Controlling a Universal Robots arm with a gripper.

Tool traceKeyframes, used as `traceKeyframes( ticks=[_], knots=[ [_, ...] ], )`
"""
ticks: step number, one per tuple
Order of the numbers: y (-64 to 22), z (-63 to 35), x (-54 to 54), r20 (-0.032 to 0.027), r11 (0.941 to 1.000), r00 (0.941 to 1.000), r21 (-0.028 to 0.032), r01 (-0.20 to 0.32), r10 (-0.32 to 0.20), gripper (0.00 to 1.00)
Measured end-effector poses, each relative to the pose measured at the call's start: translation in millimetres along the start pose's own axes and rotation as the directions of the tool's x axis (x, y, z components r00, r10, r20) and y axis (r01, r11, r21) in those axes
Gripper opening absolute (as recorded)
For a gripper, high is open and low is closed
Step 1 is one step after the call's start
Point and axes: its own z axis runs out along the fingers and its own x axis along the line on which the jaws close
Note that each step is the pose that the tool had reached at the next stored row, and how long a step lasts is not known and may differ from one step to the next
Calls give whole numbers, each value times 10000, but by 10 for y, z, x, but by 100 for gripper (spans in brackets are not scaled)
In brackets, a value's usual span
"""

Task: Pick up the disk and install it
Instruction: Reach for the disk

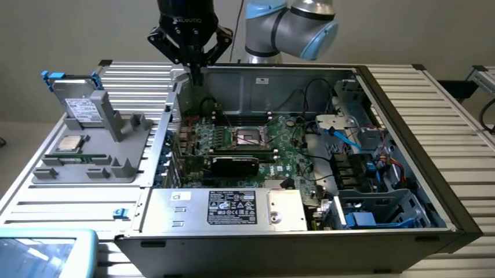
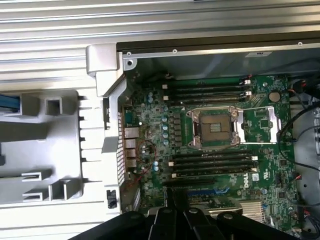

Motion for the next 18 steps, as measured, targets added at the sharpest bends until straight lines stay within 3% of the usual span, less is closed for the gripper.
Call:
traceKeyframes(
  ticks=[15,18],
  knots=[
    [107,-5,574,-136,10000,9999,11,-6,7,11],
    [127,-5,689,-185,10000,9998,14,-10,10,11]
  ],
)
